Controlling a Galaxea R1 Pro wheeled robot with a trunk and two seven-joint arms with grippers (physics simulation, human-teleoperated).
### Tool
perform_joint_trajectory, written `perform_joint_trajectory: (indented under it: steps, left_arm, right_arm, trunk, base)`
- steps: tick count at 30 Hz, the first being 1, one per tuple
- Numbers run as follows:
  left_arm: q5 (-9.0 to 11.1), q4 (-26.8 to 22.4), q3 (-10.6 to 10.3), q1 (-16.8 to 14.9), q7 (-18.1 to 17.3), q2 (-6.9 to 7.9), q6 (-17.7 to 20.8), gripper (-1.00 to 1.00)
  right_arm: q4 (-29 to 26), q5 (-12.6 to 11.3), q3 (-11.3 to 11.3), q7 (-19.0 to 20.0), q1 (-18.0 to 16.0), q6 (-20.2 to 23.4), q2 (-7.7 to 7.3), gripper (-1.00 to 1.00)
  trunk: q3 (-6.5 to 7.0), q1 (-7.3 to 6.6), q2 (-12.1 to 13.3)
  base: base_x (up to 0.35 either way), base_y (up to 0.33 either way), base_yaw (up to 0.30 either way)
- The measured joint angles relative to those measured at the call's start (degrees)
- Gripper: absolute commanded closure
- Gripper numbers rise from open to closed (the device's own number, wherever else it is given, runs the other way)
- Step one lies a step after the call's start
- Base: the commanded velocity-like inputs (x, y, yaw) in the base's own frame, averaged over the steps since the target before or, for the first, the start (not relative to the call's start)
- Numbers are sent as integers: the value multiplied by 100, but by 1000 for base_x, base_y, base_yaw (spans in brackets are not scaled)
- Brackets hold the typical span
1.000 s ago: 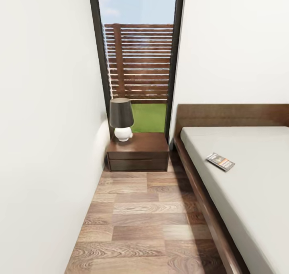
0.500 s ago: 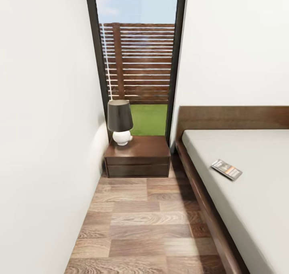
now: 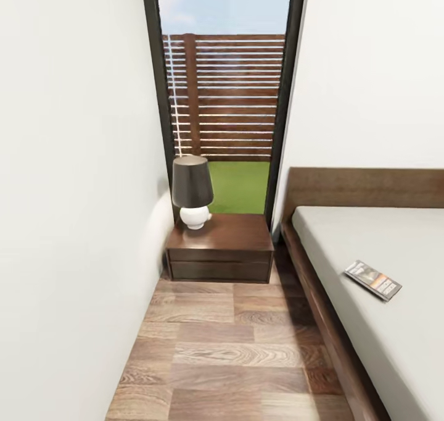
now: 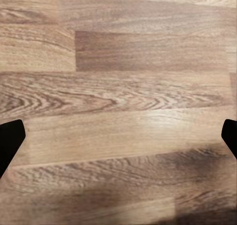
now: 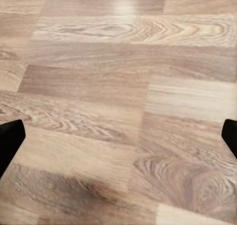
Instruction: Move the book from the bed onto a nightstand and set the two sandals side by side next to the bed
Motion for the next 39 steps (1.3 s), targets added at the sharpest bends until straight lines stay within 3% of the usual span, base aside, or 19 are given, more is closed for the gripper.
perform_joint_trajectory:
  steps: [24, 31, 39]
  left_arm:
    - [0, 1, 0, 0, 0, -2, 0, -100]
    - [0, 0, -9, 0, -8, -32, 2, -100]
    - [0, 7, -8, 0, 0, -93, 7, -100]
  right_arm:
    - [0, -6, 0, 1, 0, -1, -5, -100]
    - [0, -7, 0, 7, 0, 1, -8, -100]
    - [0, -8, -1, 3, 0, -1, -9, -100]
  trunk:
    - [0, 0, 0]
    - [0, 2, 0]
    - [143, -172, 320]
  base:
    - [256, 0, 1]
    - [71, 0, 0]
    - [4, 0, 0]
